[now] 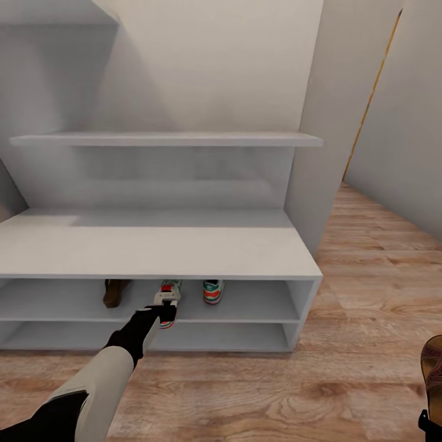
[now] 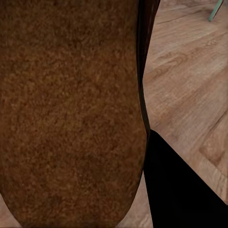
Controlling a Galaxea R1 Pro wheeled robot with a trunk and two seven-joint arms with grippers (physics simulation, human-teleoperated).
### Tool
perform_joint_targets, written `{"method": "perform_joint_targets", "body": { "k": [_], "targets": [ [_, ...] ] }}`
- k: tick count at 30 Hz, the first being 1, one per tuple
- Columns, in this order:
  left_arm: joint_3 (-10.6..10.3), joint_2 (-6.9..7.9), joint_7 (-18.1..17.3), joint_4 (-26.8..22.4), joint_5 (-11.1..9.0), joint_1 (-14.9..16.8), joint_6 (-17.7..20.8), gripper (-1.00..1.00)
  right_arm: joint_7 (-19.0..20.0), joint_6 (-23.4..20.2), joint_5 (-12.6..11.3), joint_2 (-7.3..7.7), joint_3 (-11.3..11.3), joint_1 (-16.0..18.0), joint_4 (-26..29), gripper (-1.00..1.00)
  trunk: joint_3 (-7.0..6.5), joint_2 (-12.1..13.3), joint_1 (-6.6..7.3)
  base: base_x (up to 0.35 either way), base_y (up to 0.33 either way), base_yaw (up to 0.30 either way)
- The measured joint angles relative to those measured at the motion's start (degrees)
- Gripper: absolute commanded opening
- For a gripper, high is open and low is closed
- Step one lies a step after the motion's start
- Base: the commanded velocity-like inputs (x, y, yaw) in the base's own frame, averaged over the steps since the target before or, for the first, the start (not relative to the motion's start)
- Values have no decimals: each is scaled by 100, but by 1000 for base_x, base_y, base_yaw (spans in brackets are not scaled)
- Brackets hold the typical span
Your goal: Pick up the two gym shoes and the two sandals from the corridor floor and place them onto the hallstand (shoe rack) in the corridor, making sure they are on the rack and not on the floor. Arrange them so the two gym shoes are next to each other and the two sandals are next to each other.
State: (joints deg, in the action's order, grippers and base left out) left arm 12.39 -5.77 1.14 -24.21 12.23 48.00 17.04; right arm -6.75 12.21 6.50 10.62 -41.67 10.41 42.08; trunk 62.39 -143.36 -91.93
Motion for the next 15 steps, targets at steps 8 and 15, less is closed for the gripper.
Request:
{"method": "perform_joint_targets", "body": {
  "k": [8, 15],
  "targets": [
    [-2, -20, 0, -2, 9, 4, 2, -100, 0, -1, 0, 0, 0, 0, -1, -100, 0, 0, -1, 87, -43, 0],
    [-2, -22, 1, -3, 10, 5, 7, -100, 0, -2, 0, 2, 0, 0, 0, -100, 0, 0, -2, 10, -5, 0]
  ]
}}
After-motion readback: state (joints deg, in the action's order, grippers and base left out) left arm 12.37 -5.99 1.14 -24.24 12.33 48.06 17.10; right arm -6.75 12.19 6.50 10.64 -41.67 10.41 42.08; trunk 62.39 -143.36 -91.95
